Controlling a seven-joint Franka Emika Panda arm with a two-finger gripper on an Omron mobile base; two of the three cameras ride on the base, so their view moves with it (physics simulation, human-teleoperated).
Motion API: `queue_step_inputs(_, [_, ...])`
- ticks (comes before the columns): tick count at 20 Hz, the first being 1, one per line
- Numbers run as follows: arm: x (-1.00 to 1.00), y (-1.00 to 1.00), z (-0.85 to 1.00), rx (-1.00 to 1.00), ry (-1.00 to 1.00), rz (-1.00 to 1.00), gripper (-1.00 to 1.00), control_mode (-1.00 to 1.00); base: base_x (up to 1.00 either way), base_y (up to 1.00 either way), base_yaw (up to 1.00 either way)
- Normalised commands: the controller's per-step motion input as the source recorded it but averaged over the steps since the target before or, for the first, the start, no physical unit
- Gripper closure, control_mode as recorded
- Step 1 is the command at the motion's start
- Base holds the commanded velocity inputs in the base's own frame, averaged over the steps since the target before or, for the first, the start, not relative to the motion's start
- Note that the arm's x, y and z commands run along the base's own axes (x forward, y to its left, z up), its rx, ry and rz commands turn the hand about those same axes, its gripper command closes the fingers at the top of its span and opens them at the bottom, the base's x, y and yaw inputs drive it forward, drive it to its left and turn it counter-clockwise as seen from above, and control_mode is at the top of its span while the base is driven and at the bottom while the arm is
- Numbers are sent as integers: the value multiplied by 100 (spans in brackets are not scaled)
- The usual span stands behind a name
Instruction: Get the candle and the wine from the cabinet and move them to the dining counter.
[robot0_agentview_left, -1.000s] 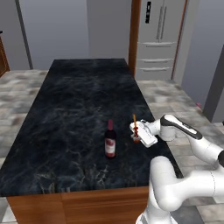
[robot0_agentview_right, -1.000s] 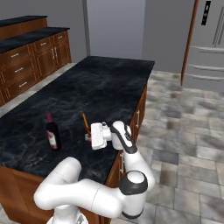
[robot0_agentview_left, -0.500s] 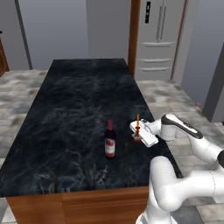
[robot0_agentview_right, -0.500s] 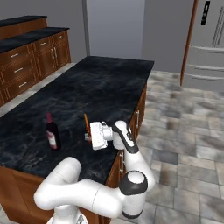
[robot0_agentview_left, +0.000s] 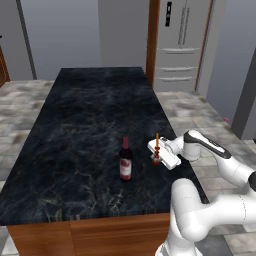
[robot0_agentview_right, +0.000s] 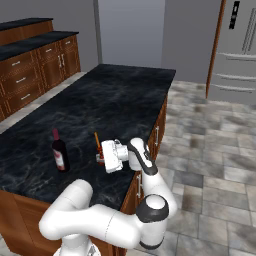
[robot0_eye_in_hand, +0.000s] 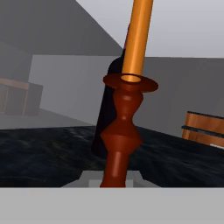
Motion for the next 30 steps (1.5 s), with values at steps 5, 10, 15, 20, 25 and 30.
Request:
queue_step_inputs(5, [4, 0, -20, 7, 0, 5, 100, -100, 0, 0, 0])
queue_step_inputs(10, [11, 0, -17, 4, 0, 4, 100, -100, 0, 0, 0])
queue_step_inputs(15, [12, 0, -17, 3, 0, 4, 100, -100, 0, 0, 0])
queue_step_inputs(20, [12, 0, -20, 1, 0, 3, -100, -100, 0, 0, 0])
queue_step_inputs(25, [14, -5, -21, 1, 2, 2, -100, -100, 0, 0, 0])
queue_step_inputs(30, [15, -8, -15, 0, 2, 0, -100, -100, 0, 0, 0])
